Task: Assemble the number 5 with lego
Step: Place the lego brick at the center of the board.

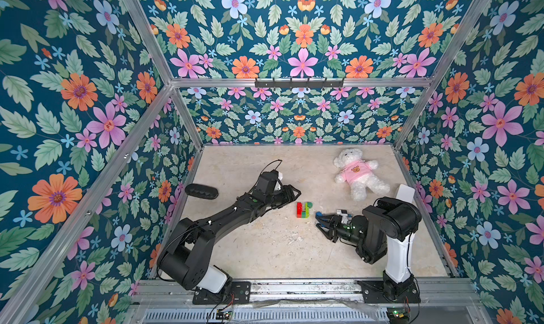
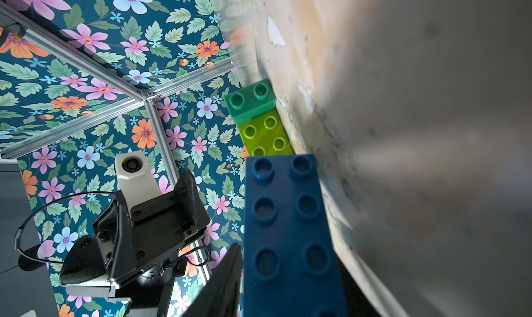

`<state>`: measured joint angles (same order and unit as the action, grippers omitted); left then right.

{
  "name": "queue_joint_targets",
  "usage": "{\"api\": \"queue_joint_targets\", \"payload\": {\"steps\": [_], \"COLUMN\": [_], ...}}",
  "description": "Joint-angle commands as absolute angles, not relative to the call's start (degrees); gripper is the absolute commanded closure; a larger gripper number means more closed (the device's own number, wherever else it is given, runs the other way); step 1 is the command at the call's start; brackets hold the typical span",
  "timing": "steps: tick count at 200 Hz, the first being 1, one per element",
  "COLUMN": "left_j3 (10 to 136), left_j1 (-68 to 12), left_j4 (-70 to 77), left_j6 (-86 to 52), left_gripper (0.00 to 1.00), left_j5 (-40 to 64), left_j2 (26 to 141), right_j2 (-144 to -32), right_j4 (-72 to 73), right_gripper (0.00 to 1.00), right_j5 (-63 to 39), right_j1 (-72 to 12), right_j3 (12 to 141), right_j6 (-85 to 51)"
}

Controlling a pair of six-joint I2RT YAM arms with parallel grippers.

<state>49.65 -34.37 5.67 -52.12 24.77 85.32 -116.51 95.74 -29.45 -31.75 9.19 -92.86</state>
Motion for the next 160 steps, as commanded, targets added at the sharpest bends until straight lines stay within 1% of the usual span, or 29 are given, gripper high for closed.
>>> {"api": "queue_joint_targets", "payload": {"steps": [1, 55, 72, 86, 113, 126, 141, 147, 160], "left_j3": [50.0, 50.3, 50.3, 50.4, 50.2, 49.9, 49.5, 49.3, 48.7], "left_j1": [-34.4, -34.4, -34.4, -34.3, -34.4, -34.3, -34.3, -34.3, -34.3], "left_j4": [5.5, 4.7, 4.3, 3.7, 2.4, 2.0, 1.8, 2.0, 2.6], "left_j6": [-51.3, -51.0, -50.7, -50.3, -49.5, -49.4, -49.5, -49.6, -49.8], "left_gripper": [0.37, 0.38, 0.38, 0.38, 0.38, 0.38, 0.38, 0.38, 0.38], "left_j5": [24.7, 24.4, 24.1, 23.4, 21.9, 21.6, 21.3, 21.3, 21.4], "left_j2": [84.9, 85.0, 84.8, 84.3, 82.9, 82.4, 81.9, 81.7, 81.5], "right_j2": [-118.5, -117.1, -116.1, -112.9, -99.9, -87.2, -74.5, -71.0, -65.9], "right_j4": [105.9, 104.2, 105.3, 103.3, 86.1, 65.9, 39.4, 33.6, 25.8], "right_gripper": [0.51, 0.50, 0.52, 0.55, 0.56, 0.56, 0.54, 0.53, 0.53], "right_j5": [-30.6, -32.0, -33.5, -34.2, -36.1, -34.7, -29.2, -27.8, -26.9], "right_j1": [-32.0, -32.9, -33.6, -33.5, -33.5, -33.4, -33.0, -32.2, -28.8], "right_j3": [8.4, 7.4, 7.2, 6.6, 8.5, 11.9, 18.1, 19.7, 21.6], "right_j6": [-95.8, -94.0, -93.2, -91.3, -82.2, -73.4, -61.2, -58.7, -56.9]}}
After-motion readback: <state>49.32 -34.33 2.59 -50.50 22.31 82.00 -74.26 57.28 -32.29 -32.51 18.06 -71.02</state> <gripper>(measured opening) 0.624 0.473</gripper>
